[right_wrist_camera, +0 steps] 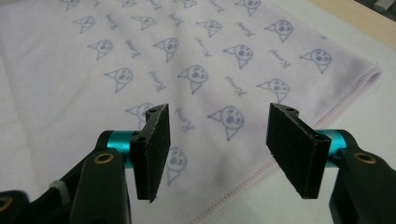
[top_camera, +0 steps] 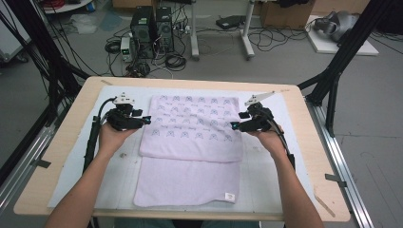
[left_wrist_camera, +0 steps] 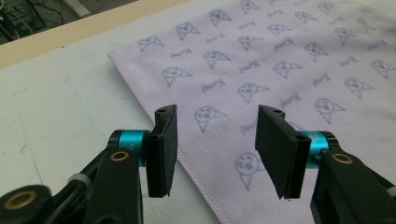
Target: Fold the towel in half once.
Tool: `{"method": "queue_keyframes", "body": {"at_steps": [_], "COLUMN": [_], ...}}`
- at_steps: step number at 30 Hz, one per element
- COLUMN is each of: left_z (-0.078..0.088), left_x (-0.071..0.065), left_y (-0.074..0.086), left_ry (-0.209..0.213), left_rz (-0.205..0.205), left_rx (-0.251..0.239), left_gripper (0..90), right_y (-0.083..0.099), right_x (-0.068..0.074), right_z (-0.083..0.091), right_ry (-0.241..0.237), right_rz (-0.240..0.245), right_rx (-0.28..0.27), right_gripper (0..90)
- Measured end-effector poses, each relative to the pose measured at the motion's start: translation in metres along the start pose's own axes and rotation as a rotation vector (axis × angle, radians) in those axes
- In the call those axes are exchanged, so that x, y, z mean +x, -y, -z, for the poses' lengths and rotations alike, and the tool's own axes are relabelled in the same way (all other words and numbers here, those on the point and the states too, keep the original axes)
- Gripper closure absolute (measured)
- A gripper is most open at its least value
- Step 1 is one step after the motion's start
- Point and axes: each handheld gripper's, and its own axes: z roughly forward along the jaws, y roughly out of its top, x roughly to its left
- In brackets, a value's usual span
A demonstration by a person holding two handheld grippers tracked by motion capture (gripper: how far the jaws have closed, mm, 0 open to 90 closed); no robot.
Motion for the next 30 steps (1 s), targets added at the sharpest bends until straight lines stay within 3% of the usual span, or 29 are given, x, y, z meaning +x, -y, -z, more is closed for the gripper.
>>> {"method": "queue_keyframes", "body": {"at_steps": [3, 7, 13, 14, 18, 21, 25, 30], "left_z": [0.005, 0.01, 0.017, 0.018, 0.021, 0.022, 0.027, 0.035], "left_x": [-0.009, -0.019, -0.029, -0.03, -0.037, -0.04, -0.051, -0.062], "left_y": [0.001, 0.012, 0.035, 0.038, 0.05, 0.061, 0.075, 0.088], "left_ry": [0.006, 0.023, 0.055, 0.059, 0.069, 0.083, 0.104, 0.133], "left_rz": [-0.024, -0.051, -0.052, -0.059, -0.075, -0.071, -0.089, -0.109], "left_rx": [-0.027, -0.015, 0.0, 0.02, 0.022, 0.041, 0.045, 0.059], "left_gripper": [48.8, 49.0, 49.9, 49.9, 50.7, 50.7, 51.3, 52.0], "right_y": [0.003, 0.011, 0.029, 0.033, 0.048, 0.053, 0.064, 0.089], "right_x": [0.007, 0.019, 0.037, 0.04, 0.049, 0.056, 0.069, 0.082], "right_z": [0.003, 0.006, 0.006, 0.006, 0.008, 0.007, 0.014, 0.021], "right_ry": [-0.01, -0.029, -0.061, -0.064, -0.083, -0.094, -0.115, -0.138], "right_rz": [0.013, 0.031, 0.051, 0.048, 0.046, 0.064, 0.108, 0.11], "right_rx": [-0.009, -0.024, -0.032, -0.027, -0.024, 0.042, 0.037, 0.041], "right_gripper": [39.9, 40.3, 42.6, 42.6, 45.2, 45.9, 54.0, 57.4]}}
